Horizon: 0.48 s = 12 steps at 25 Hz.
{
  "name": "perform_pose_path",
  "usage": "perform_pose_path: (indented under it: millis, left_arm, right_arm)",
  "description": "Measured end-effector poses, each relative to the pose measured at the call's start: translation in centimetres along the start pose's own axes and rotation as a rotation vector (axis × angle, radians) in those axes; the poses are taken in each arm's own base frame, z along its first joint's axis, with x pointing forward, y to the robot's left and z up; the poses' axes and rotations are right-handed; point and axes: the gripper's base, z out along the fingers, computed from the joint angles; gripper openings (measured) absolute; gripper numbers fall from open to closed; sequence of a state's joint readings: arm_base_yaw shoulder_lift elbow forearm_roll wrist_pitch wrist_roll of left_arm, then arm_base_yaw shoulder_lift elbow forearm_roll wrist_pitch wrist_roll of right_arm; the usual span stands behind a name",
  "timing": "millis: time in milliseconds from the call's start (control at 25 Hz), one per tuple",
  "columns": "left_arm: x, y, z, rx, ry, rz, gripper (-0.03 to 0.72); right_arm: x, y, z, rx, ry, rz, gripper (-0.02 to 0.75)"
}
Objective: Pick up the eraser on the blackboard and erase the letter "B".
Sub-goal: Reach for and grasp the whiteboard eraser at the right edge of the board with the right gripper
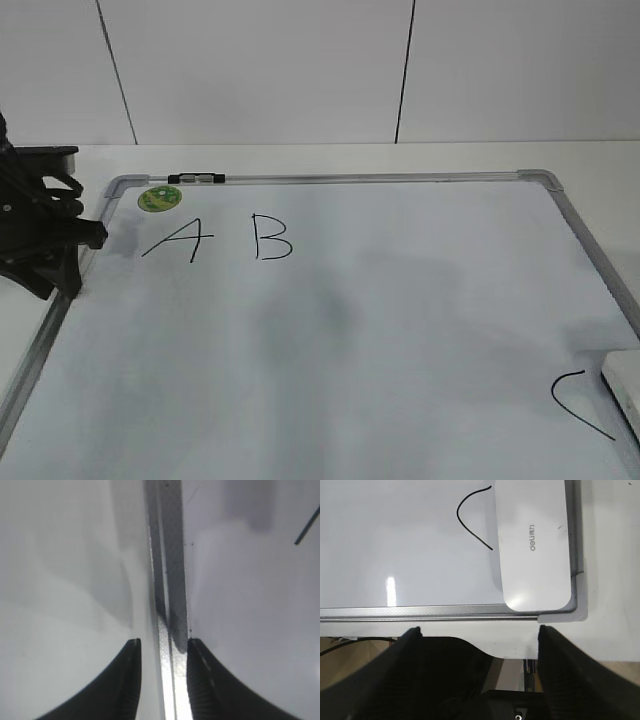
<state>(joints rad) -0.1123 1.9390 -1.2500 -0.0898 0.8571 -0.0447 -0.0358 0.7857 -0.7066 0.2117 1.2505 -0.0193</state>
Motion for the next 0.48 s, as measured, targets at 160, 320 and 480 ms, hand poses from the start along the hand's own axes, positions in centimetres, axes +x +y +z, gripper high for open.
perform_pose_path:
  millis: [160,320,480]
  left_arm:
    - [-0.02,0.02,0.45,-0.001,0.015,-0.001,0.225]
    - [-0.05,-0.02,0.48,0.004,0.016,0.006,0.153]
    - [-0.04,-0.02,0.48,0.004,0.018,0.012,0.040]
  right_arm:
    - [0.00,0.00,0.00,0.000,0.000,0.000,0.550]
    - [0.00,0.00,0.00,0.000,0.000,0.000,0.550]
    - [0.00,0.00,0.00,0.000,0.000,0.000,0.549]
